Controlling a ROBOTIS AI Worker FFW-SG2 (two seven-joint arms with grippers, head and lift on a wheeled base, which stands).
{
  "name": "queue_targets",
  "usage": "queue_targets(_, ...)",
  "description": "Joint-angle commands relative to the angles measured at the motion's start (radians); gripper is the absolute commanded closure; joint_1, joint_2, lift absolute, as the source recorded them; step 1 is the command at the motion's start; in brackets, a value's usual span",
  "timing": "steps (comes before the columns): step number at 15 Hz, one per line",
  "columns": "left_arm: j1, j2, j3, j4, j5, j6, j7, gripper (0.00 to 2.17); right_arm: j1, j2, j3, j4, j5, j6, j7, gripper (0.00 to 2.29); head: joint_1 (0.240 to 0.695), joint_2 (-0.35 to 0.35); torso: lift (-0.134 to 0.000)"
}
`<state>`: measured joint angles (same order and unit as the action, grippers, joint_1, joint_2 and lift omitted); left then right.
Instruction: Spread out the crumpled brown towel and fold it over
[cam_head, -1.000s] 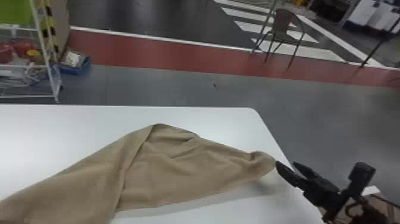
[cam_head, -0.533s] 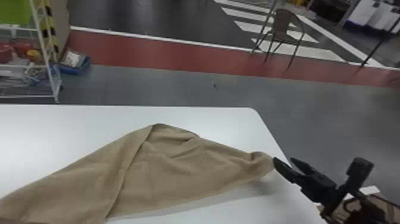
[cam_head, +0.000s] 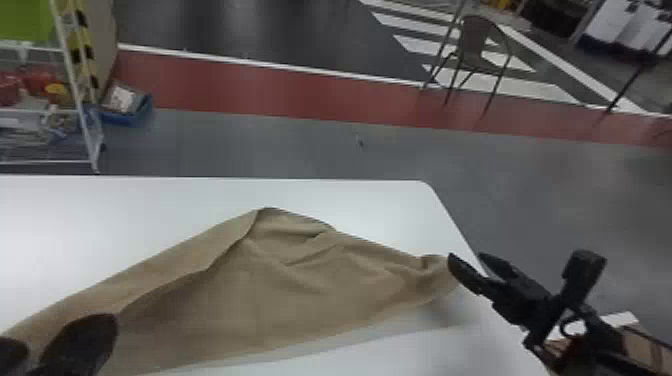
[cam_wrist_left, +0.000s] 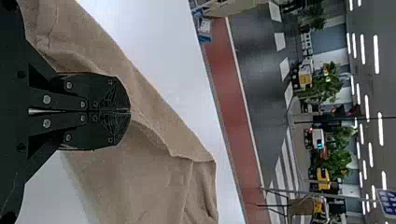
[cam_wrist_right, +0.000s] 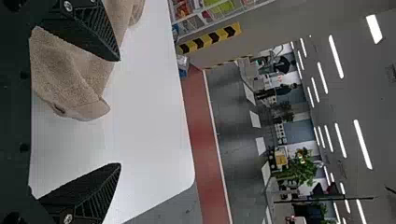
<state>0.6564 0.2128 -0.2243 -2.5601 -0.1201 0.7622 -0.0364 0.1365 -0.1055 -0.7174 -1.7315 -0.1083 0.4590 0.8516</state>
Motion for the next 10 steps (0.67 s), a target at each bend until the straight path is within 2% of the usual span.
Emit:
queue_targets(1,-0.021,-0.004,0.062,-0.023,0.046,0.013,-0.002,1.74,-0.034,-0.013,0.033,0.033,0.053,-0.042,0.000,0.15,0.695,-0.350,-0.123)
queue_targets(4,-0.029,-0.026,0.160,-0.061,0.085,0.041,-0.002,1.74,-0.069,-0.017,0.046,0.063,0.090,-0.039,-0.014,0.17,0.695,-0.350,-0.123)
queue_targets(6,-0.029,-0.041,0.267,-0.089,0.158,0.056,-0.005,1.74,-0.072,-0.017,0.056,0.069,0.096,-0.039,-0.042,0.17,0.695,-0.350,-0.123)
queue_targets(8,-0.032,-0.055,0.369,-0.101,0.232,0.059,-0.014,1.74,-0.084,-0.019,0.062,0.070,0.108,-0.018,-0.062,0.17,0.695,-0.318,-0.123)
queue_targets(10,-0.044,-0.063,0.424,-0.101,0.260,0.069,-0.019,1.74,-0.106,-0.031,0.090,0.076,0.150,0.096,-0.062,0.17,0.695,-0.270,-0.123)
